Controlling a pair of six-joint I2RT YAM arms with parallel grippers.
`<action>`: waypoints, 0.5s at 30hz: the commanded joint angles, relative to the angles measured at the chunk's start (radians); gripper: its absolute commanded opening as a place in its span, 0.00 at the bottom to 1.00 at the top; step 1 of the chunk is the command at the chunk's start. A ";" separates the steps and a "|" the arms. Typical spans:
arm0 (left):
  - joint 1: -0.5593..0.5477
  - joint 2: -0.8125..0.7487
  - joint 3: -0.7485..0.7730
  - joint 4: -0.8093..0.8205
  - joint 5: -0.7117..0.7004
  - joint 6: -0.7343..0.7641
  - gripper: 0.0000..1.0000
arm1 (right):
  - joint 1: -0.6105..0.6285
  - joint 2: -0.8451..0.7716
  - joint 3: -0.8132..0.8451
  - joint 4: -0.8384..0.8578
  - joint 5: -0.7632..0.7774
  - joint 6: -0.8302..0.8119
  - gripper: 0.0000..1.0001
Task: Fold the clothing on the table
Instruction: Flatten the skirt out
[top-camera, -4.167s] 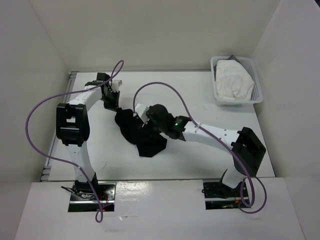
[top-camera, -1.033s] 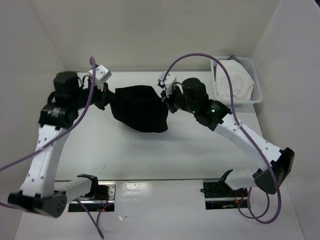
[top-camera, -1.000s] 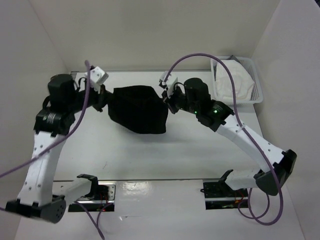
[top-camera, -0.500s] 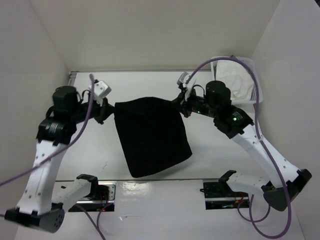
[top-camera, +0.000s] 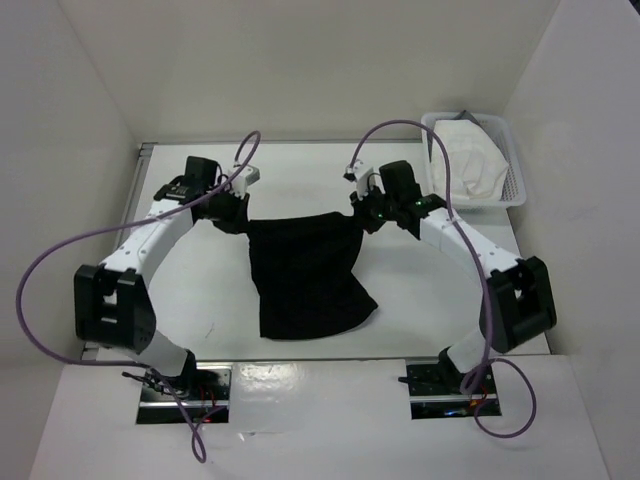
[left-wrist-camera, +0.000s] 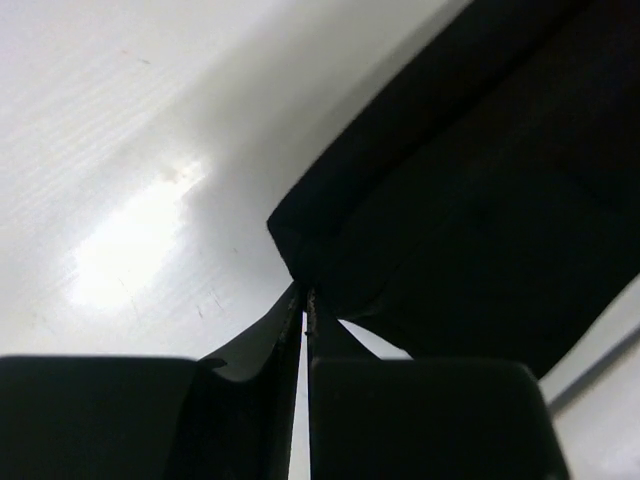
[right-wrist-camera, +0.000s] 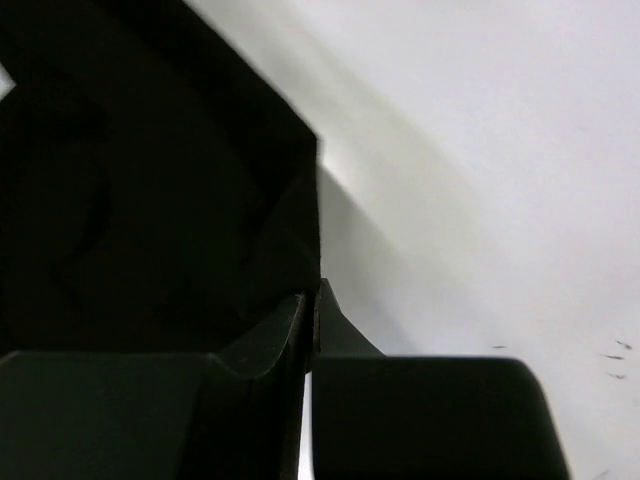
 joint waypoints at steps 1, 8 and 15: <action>0.035 0.098 0.087 0.086 -0.047 -0.010 0.09 | -0.097 0.082 0.084 0.064 -0.006 -0.059 0.00; 0.074 0.357 0.295 0.148 -0.093 -0.057 0.27 | -0.171 0.347 0.253 0.132 0.040 -0.059 0.11; 0.098 0.468 0.470 0.113 -0.047 -0.096 0.40 | -0.189 0.607 0.577 0.080 0.260 0.047 0.69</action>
